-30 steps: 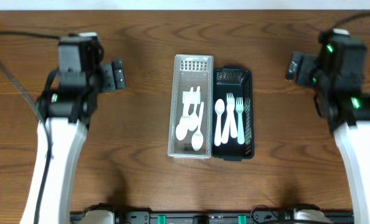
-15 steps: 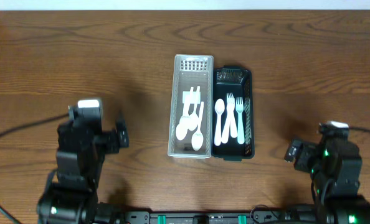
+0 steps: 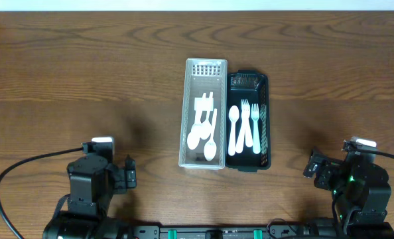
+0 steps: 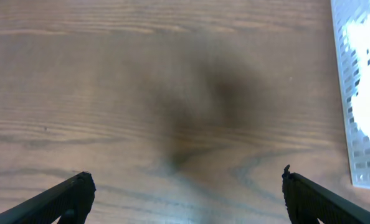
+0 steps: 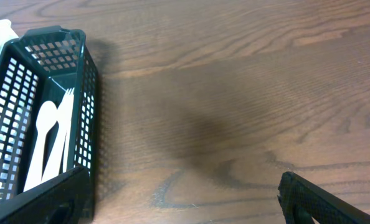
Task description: Pack container
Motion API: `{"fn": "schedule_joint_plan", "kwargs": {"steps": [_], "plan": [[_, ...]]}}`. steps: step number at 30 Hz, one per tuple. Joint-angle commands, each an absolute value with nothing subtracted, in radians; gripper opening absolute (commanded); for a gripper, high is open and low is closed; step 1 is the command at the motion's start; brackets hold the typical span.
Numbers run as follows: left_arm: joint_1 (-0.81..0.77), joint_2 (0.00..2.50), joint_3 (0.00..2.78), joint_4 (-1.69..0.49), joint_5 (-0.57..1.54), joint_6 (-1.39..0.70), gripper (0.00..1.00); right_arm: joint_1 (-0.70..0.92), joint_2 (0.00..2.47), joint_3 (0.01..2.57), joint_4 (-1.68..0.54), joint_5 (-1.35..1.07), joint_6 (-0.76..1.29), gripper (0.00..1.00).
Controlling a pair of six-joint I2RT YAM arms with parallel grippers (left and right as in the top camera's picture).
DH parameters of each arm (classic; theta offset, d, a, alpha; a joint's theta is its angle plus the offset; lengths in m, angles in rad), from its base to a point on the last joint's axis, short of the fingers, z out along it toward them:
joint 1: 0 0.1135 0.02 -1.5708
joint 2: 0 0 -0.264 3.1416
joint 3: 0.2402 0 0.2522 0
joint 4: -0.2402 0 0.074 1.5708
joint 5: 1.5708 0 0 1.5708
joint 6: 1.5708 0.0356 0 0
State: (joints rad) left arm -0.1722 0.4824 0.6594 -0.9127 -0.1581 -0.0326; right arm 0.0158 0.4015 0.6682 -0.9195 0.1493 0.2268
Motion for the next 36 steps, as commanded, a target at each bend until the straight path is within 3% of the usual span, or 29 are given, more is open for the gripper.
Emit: {"fn": "schedule_joint_plan", "kwargs": {"steps": [1, 16, 24, 29, 36], "plan": [[-0.176, 0.483, 0.657, -0.92, -0.17, -0.035, 0.98, 0.027, 0.398, 0.663, -0.921, 0.142, 0.239, 0.99], [-0.176, 0.483, 0.657, -0.92, -0.17, -0.035, 0.98, 0.03, 0.393, 0.663, -0.926, 0.142, 0.238, 0.99], [-0.176, 0.483, 0.657, -0.92, -0.17, -0.035, 0.98, 0.036, 0.159, 0.609, -0.922, 0.131, 0.183, 0.99], [-0.176, 0.483, 0.657, -0.92, -0.17, -0.035, 0.98, 0.018, 0.003, 0.439, -0.753, 0.063, 0.082, 0.99], [-0.176, 0.483, 0.657, -0.92, -0.17, -0.035, 0.98, 0.021, 0.006, 0.172, -0.234, -0.032, 0.006, 0.99]]}}
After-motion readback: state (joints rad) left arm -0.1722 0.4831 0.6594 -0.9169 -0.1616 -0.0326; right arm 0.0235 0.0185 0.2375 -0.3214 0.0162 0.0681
